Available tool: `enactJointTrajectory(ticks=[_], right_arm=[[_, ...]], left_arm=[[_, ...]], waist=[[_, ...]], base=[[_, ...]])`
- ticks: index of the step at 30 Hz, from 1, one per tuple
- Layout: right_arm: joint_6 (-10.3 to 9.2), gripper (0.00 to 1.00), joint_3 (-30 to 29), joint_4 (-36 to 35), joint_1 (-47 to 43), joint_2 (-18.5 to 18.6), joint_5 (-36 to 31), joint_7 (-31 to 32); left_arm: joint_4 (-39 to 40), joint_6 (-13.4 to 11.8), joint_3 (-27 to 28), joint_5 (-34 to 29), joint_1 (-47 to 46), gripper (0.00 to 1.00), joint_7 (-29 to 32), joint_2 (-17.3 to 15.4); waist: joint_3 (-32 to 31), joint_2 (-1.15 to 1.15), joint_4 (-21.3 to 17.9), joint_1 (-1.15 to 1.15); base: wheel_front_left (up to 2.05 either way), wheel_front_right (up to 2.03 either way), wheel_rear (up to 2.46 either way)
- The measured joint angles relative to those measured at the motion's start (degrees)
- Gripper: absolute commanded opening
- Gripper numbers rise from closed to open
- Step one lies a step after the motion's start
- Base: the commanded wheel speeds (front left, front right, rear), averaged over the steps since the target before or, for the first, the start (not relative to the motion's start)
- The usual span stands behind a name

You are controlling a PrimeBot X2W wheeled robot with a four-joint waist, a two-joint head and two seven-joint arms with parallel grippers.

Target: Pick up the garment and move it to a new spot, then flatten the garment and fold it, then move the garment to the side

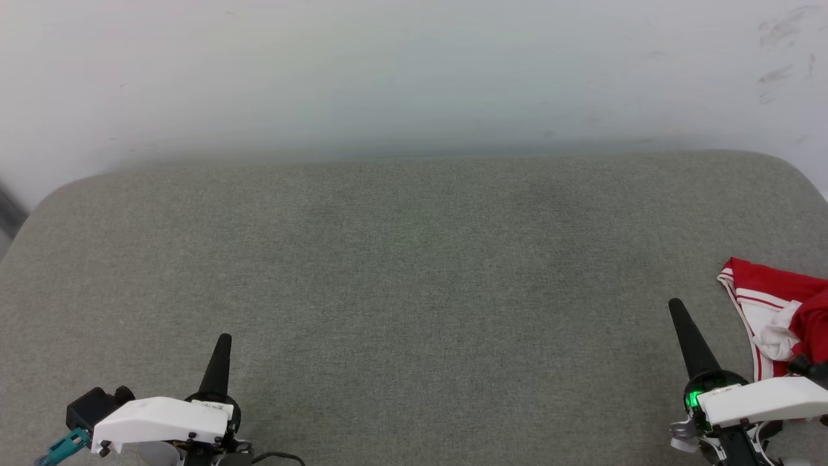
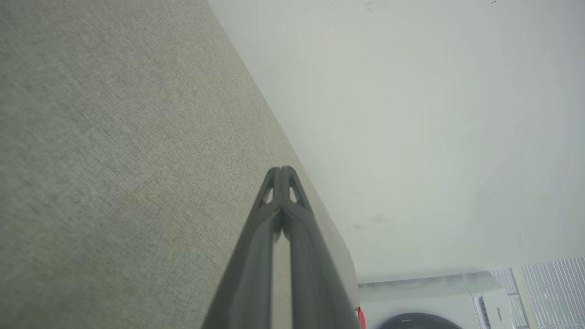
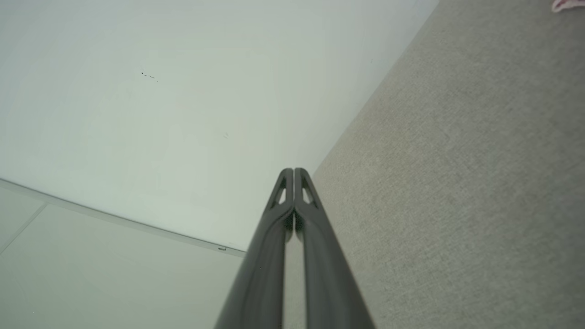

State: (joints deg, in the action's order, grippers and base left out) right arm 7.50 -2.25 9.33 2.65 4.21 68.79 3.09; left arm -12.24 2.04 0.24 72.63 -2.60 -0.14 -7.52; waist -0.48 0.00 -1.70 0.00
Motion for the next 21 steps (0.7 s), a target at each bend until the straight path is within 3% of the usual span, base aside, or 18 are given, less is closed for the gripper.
enactJointTrajectory(ticks=[21], right_arm=[[0.0, 0.0, -1.1, 2.1, 1.2, 0.0, 11.0, 0.9]], left_arm=[[-0.8, 2.4, 2.6, 8.9, -1.3, 0.0, 2.9, 2.0]], waist=[[0.3, 0.0, 0.7, 0.0]], base=[[0.0, 0.0, 0.0]])
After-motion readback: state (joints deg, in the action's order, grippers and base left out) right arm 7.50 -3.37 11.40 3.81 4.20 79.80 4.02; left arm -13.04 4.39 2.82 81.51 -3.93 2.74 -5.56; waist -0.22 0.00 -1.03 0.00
